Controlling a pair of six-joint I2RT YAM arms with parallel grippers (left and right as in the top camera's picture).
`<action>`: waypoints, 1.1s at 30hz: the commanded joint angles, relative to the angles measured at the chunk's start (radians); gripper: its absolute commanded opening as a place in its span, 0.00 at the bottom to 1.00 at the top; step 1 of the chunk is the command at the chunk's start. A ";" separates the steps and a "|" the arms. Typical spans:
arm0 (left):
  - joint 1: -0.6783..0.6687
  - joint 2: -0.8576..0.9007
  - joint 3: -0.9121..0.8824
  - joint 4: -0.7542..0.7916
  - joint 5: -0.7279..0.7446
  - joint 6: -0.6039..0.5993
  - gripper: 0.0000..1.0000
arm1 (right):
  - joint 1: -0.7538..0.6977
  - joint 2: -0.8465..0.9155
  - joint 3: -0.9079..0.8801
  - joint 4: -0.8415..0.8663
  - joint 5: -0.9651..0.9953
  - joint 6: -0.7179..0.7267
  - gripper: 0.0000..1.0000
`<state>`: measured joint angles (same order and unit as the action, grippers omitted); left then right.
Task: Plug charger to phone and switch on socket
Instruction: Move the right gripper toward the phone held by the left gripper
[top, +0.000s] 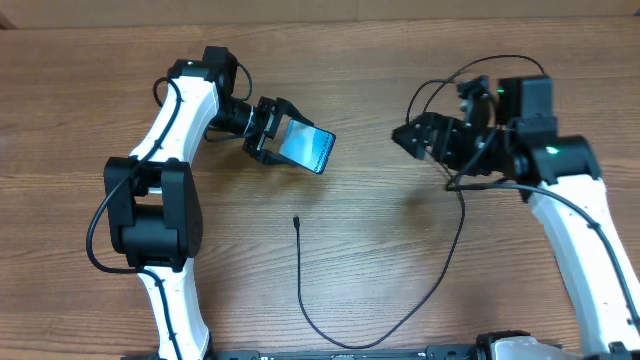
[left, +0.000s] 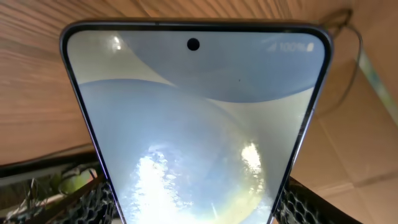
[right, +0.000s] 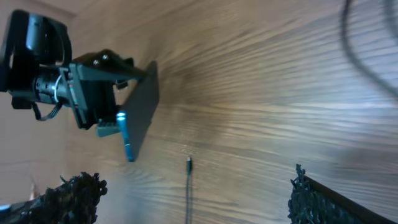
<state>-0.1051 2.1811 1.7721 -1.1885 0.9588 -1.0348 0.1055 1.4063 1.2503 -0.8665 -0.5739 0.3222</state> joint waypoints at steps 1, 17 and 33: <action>-0.006 0.006 0.033 0.009 -0.075 -0.057 0.51 | 0.054 0.057 0.019 0.031 -0.019 0.114 1.00; -0.006 0.006 0.033 0.019 -0.125 -0.153 0.53 | 0.285 0.240 0.019 0.322 0.019 0.350 0.95; -0.007 0.006 0.032 0.018 -0.093 -0.184 0.53 | 0.387 0.325 0.019 0.436 0.125 0.489 0.67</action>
<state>-0.1051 2.1811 1.7721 -1.1702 0.8227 -1.2011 0.4694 1.6913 1.2503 -0.4435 -0.4637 0.7902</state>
